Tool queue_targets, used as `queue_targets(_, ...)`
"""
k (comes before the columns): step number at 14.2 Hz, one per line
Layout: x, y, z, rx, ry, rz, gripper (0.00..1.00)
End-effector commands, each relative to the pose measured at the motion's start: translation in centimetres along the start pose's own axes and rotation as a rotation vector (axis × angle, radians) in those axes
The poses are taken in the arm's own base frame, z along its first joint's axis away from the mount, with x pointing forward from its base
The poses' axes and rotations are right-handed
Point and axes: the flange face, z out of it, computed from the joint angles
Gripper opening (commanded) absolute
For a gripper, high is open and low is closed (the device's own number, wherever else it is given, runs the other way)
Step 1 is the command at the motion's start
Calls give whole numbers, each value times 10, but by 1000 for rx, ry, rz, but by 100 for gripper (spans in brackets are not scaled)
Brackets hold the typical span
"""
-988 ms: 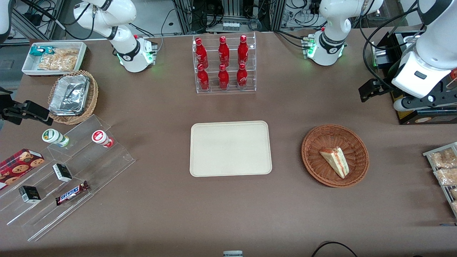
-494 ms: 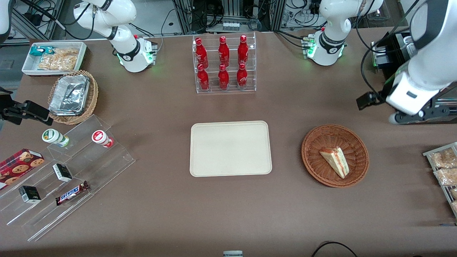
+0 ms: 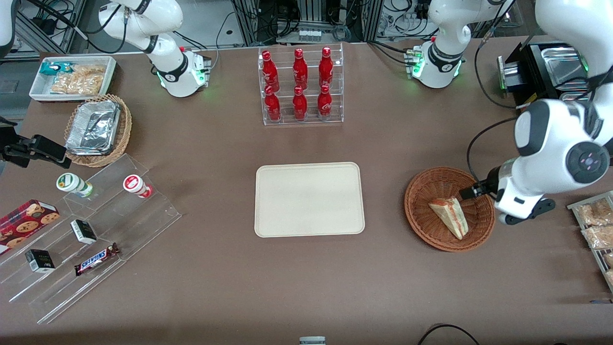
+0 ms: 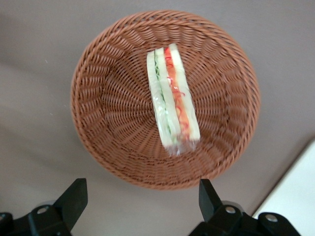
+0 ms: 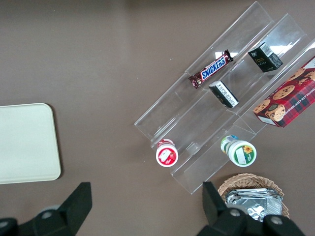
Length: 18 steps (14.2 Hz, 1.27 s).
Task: Place sandwich from basket to tray
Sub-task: 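Lower the open left gripper and close it on the sandwich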
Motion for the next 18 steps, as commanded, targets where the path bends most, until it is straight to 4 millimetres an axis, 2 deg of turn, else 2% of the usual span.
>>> queue_targets(1, 12, 5, 21, 20, 15, -142, 100)
queue_targets(5, 24, 14, 46, -15, 30, -205, 100)
queue_targets(8, 24, 18, 84, -34, 28, -203, 100)
queue_targets(13, 21, 19, 126, -52, 26, -201, 100)
queue_targets(14, 20, 20, 130, -56, 30, -200, 86)
queue_targets(16, 20, 19, 127, -59, 30, -225, 17)
queue_targets(17, 21, 19, 126, -58, 30, -227, 9)
queue_targets(18, 21, 20, 125, -59, 34, -217, 6)
